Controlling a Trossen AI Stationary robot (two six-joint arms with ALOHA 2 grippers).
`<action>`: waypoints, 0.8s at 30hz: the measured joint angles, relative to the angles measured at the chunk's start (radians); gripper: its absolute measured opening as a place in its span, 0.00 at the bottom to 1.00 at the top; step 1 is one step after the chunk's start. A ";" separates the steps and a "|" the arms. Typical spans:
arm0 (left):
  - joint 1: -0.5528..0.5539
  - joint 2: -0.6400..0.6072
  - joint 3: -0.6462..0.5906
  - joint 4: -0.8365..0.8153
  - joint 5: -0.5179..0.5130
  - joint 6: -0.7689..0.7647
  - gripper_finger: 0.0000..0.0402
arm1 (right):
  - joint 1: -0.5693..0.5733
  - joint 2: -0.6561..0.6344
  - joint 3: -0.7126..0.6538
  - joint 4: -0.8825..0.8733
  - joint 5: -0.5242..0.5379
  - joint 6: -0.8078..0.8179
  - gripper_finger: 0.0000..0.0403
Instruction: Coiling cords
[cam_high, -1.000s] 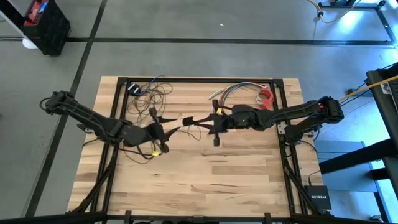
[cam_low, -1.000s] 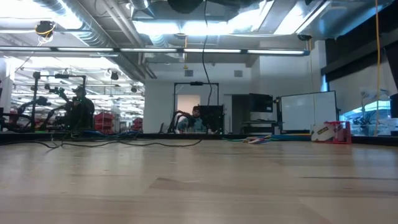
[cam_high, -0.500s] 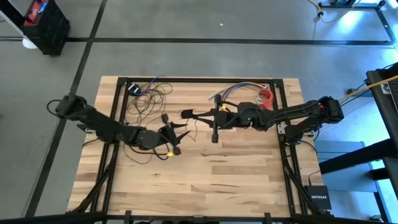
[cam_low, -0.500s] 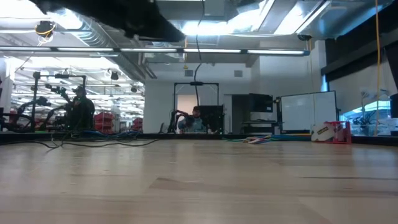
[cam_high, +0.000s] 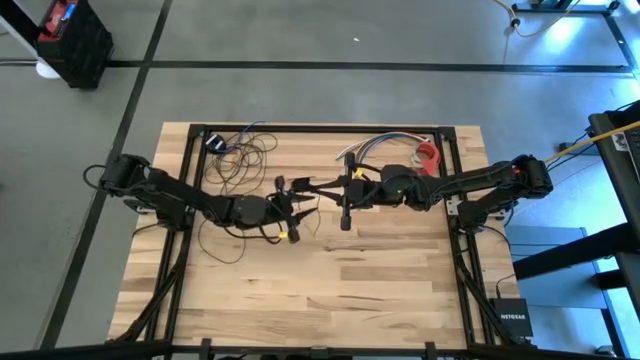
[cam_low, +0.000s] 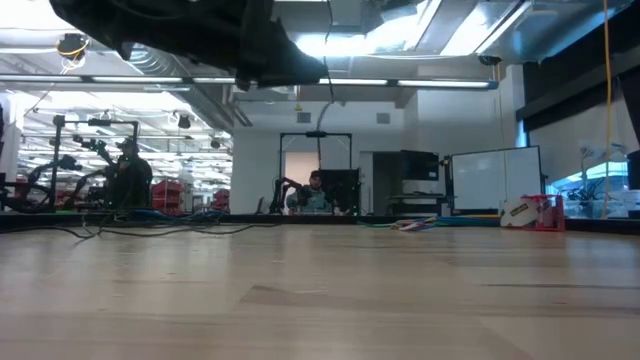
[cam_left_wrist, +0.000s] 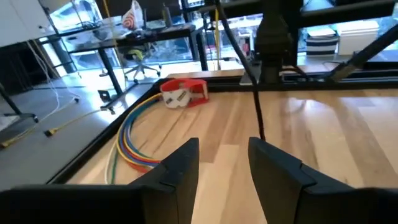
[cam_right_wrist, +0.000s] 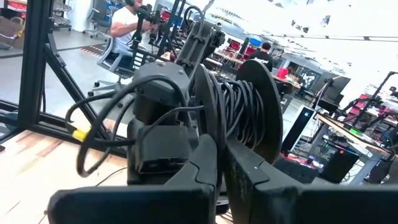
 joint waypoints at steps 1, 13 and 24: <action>-0.001 0.000 0.000 -0.002 0.001 0.003 0.33 | 0.000 0.000 0.000 0.000 0.000 0.000 0.04; -0.024 -0.100 0.000 -0.169 -0.044 0.025 0.33 | 0.000 0.000 0.000 -0.020 0.000 -0.001 0.04; -0.005 -0.020 0.000 -0.005 0.099 -0.022 0.33 | 0.000 0.000 0.000 -0.008 0.000 -0.015 0.04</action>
